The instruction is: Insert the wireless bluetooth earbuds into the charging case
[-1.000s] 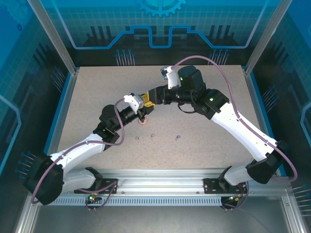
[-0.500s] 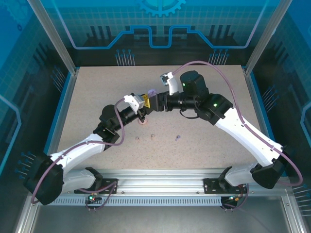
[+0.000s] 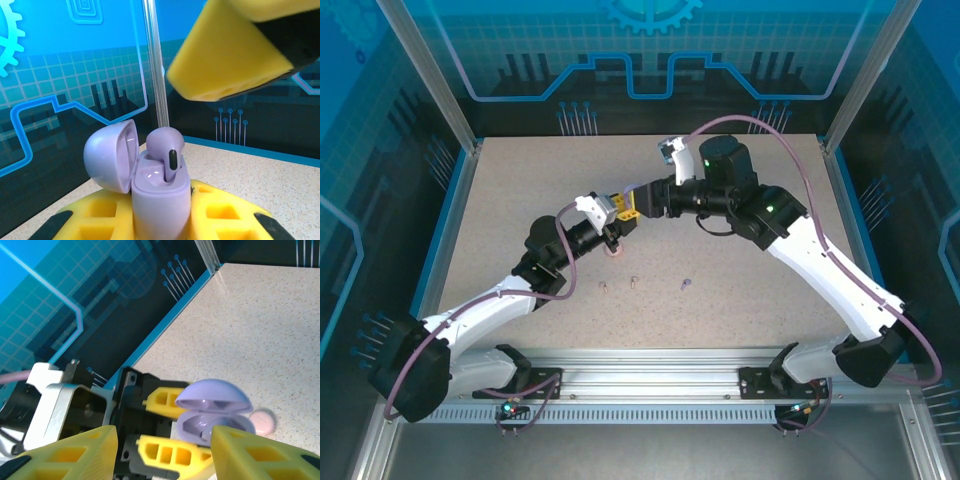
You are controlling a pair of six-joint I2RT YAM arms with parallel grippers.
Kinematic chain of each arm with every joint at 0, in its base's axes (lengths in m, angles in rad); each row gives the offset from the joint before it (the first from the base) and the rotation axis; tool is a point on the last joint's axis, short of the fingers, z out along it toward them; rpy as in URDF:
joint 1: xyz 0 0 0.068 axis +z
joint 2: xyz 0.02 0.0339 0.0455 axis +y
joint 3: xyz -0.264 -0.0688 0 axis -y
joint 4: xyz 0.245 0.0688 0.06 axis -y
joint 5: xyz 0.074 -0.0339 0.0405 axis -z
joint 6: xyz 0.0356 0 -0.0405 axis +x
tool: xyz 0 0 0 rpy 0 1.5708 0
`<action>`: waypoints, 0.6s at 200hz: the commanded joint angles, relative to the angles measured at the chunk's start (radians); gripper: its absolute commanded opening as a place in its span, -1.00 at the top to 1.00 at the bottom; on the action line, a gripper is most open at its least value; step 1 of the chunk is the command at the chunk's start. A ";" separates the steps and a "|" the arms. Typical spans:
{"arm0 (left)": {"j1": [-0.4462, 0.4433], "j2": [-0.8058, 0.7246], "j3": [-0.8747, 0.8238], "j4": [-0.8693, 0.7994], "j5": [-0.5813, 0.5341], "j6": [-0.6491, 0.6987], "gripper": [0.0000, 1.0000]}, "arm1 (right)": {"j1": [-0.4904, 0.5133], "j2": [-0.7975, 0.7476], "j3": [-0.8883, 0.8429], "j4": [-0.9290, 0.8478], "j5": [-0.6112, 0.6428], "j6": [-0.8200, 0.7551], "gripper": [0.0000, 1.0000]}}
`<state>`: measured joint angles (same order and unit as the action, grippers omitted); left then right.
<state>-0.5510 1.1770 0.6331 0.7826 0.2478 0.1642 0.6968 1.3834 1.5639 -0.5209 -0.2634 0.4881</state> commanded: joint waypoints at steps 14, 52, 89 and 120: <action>-0.004 -0.013 0.034 0.015 0.010 0.011 1.00 | -0.017 0.053 0.058 -0.031 0.003 -0.052 -0.06; -0.004 -0.014 0.037 0.014 0.009 0.011 1.00 | -0.019 0.087 0.070 -0.041 -0.027 -0.059 -0.05; -0.003 -0.014 0.043 0.012 0.013 0.011 1.00 | -0.024 0.092 0.075 -0.082 -0.060 -0.090 -0.03; -0.003 -0.015 0.047 0.010 0.012 0.013 1.00 | -0.028 0.084 0.072 -0.124 -0.124 -0.124 0.03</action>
<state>-0.5510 1.1770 0.6334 0.7647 0.2512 0.1642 0.6773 1.4666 1.6112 -0.5770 -0.3004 0.4084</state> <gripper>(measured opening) 0.224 0.495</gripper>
